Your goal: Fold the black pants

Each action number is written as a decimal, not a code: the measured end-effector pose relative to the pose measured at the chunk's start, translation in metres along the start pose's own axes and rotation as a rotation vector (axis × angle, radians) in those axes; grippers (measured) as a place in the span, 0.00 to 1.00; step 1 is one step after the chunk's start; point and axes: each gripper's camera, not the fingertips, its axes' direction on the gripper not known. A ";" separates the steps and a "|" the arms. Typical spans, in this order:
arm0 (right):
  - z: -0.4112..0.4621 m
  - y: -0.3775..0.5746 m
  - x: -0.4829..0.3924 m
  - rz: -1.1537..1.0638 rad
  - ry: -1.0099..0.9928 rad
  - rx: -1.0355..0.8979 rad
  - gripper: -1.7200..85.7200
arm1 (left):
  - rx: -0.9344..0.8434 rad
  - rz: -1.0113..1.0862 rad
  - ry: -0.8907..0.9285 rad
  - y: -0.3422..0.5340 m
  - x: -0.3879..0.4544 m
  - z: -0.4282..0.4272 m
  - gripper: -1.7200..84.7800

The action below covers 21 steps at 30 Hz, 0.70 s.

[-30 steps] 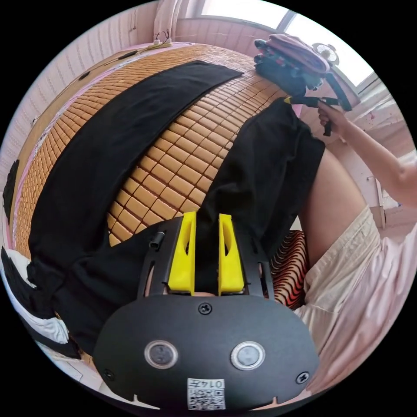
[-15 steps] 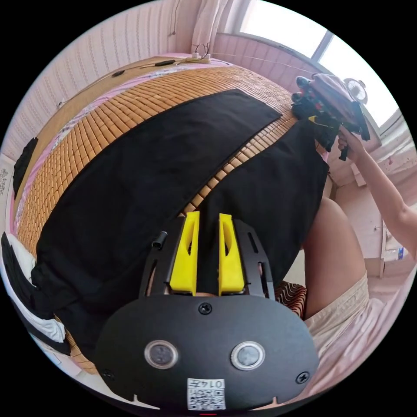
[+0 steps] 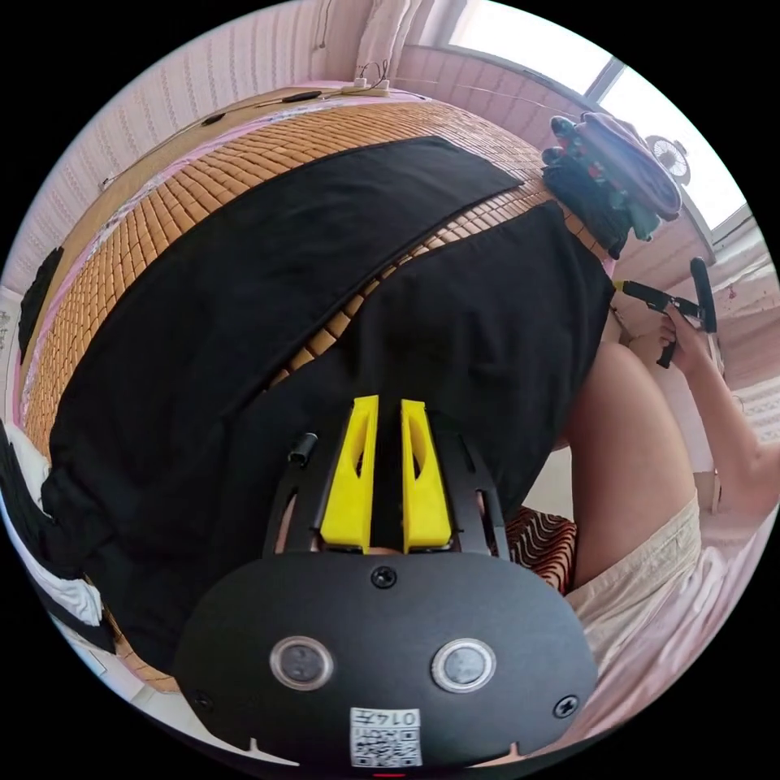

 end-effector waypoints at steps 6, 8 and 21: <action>0.011 0.008 0.000 0.064 -0.055 -0.008 0.02 | 0.006 -0.001 -0.008 0.006 -0.005 -0.007 0.08; 0.010 0.006 -0.013 0.066 0.007 0.002 0.02 | 0.011 0.000 -0.001 0.010 -0.007 -0.010 0.08; 0.088 -0.092 -0.205 -0.361 0.274 -0.020 0.02 | 0.046 -0.074 -0.002 0.062 -0.026 -0.045 0.09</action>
